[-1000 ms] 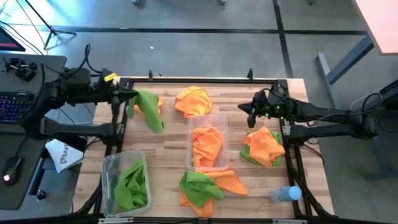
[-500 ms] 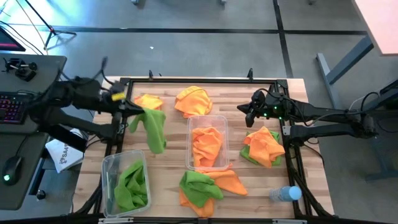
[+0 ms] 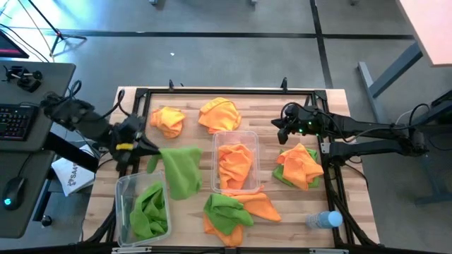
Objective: Sort microfiber towel by color & place in baskets
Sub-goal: Put the top green microfiber cloth into the left transparent bin
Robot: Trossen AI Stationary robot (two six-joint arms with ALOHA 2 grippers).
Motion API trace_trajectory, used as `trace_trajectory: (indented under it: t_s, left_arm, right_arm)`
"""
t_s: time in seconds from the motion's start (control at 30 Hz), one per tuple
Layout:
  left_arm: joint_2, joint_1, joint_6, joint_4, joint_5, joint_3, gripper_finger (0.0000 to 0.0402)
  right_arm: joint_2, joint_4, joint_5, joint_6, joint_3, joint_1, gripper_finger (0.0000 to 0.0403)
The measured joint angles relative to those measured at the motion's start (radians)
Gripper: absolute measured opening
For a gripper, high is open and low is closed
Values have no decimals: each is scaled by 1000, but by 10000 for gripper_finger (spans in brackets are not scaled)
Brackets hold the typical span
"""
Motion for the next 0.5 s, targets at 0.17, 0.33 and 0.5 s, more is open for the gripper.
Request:
trace_trajectory:
  t_s: [0.17,0.33,0.5]
  left_arm:
    - [20,-141,-92,-26,-78,1,0]
    - [52,-245,-195,-84,-143,1,0]
    - [113,-312,-337,-220,-158,63,0]
  right_arm:
    - [0,-3,7,0,0,0,0]
    - [0,-3,7,0,0,0,0]
    - [0,-3,7,0,0,0,0]
